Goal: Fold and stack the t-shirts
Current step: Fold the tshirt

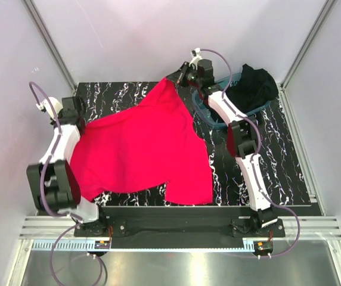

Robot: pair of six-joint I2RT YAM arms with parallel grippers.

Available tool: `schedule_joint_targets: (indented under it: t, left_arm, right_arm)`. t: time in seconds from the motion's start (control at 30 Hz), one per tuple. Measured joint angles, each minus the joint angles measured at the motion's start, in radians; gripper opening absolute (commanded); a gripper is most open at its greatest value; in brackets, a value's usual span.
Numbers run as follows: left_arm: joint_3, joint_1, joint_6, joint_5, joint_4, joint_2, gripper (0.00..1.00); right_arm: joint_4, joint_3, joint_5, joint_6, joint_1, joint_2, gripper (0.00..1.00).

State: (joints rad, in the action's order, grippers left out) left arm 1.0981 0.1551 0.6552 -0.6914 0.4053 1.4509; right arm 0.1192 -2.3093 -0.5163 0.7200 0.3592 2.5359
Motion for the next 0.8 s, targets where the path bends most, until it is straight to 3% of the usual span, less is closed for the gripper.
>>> schedule_joint_targets:
  t: [0.1,0.23,0.5,0.8]
  left_arm:
    - [0.077,0.043,-0.004,0.043,-0.037,0.134,0.0]
    - [0.159,0.066,-0.016,0.1,-0.08,0.241,0.0]
    - [0.186,0.102,-0.019,0.241,-0.172,0.302,0.0]
    - [0.227,0.155,-0.008,0.293,-0.109,0.337,0.0]
  right_arm:
    - [-0.019,-0.145,0.005,-0.003,-0.001,0.097,0.0]
    - [-0.009,-0.211,0.024,-0.004,-0.003,0.114,0.0]
    - [0.042,-0.227,0.051,-0.005,-0.013,0.114,0.0]
    - [0.035,-0.229,0.061,-0.005,-0.03,0.125,0.0]
